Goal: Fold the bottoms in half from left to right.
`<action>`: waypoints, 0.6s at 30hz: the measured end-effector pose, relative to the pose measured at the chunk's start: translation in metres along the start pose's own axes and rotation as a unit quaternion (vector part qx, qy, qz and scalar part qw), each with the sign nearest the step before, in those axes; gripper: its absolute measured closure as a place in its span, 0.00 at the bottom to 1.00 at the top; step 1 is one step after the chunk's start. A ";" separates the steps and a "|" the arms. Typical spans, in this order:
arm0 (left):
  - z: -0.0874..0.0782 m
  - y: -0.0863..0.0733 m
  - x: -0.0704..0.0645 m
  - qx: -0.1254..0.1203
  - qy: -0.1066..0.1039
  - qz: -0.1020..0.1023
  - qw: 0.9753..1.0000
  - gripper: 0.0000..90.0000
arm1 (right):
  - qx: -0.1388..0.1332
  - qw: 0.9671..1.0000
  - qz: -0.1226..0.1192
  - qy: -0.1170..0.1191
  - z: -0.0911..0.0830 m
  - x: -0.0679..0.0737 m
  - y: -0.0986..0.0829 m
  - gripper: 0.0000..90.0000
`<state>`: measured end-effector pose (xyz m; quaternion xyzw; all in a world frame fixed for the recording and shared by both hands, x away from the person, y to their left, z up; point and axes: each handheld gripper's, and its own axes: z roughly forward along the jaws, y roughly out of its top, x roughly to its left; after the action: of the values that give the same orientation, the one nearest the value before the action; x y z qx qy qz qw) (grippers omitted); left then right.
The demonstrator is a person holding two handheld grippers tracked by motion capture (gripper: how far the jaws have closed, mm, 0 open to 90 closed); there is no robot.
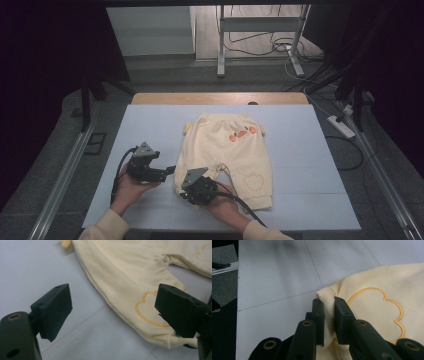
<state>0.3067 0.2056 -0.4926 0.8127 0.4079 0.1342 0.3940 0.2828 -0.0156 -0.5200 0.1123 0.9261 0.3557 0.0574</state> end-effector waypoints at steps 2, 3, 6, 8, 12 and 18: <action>0.003 0.004 0.000 0.003 0.000 0.004 1.000 0.16 | 0.000 1.000 0.001 0.001 0.000 0.000 0.000 0.88; 0.004 0.005 0.000 0.004 0.000 0.006 1.000 0.16 | -0.001 1.000 0.001 0.001 0.000 0.000 0.000 0.88; 0.009 0.010 0.003 0.011 0.000 0.010 1.000 0.17 | -0.003 1.000 0.002 0.003 0.000 0.000 -0.001 0.88; 0.013 0.013 0.005 0.012 0.000 0.009 1.000 0.18 | -0.001 1.000 0.001 0.003 -0.001 0.000 -0.001 0.88; 0.020 0.019 0.010 0.016 -0.001 0.008 1.000 0.18 | -0.001 1.000 0.000 0.003 -0.001 -0.001 -0.001 0.88; 0.029 0.032 0.016 0.018 -0.004 0.009 1.000 0.19 | -0.006 1.000 0.001 0.006 0.000 0.000 -0.001 0.88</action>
<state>0.3501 0.1914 -0.4894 0.8237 0.4013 0.1267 0.3799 0.2830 -0.0169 -0.5207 0.1107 0.9242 0.3618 0.0521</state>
